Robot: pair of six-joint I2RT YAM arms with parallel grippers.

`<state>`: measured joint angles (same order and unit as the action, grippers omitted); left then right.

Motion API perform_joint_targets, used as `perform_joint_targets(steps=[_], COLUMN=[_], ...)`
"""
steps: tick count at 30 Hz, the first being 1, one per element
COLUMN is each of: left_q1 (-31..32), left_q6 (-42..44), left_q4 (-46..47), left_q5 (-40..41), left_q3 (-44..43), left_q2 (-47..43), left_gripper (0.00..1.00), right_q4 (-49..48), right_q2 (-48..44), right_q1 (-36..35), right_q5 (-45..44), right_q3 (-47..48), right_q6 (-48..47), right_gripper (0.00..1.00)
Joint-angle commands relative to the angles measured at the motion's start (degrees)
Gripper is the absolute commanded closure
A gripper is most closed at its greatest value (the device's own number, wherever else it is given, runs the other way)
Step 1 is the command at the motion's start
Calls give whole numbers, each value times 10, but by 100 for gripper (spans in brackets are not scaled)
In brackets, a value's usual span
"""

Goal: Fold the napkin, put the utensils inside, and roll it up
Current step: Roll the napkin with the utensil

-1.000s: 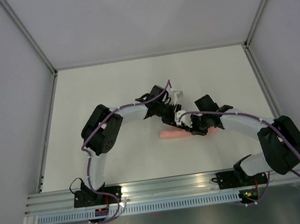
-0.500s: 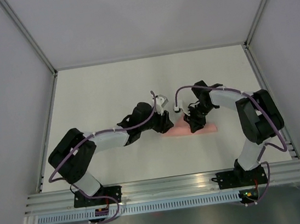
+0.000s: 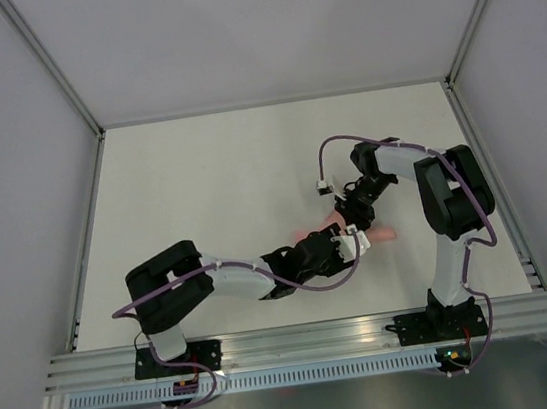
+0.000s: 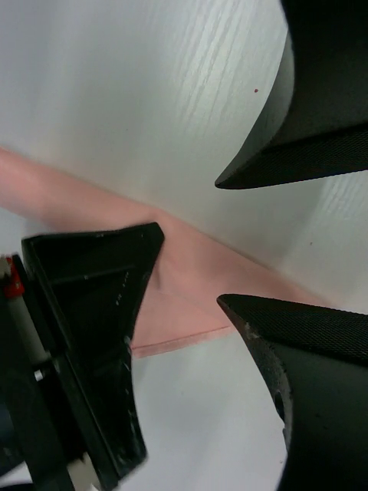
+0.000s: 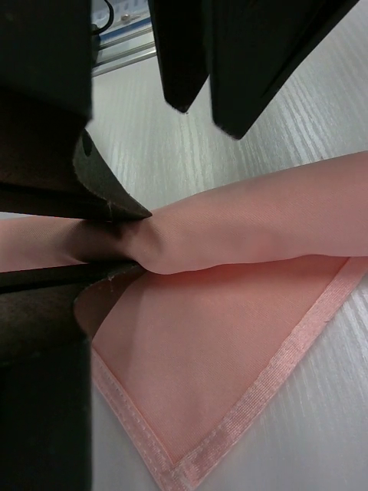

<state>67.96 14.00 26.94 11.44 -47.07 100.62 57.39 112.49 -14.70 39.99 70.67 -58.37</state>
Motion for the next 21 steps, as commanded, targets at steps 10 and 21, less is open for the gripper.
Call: perform_joint_targets(steps=[10,21], left_q1=[25,23], left_q6=[220,213], left_q4=[15,-32], left_q5=[80,78], left_q3=[-80,-91], left_q2=[122,162], left_gripper=[37,41], right_q4=[-8,6], right_q2=[59,73], right_q1=[0,4], right_q5=[-33,-32], right_q3=[9,22], right_q6=[-24,-27], right_gripper=[68,68])
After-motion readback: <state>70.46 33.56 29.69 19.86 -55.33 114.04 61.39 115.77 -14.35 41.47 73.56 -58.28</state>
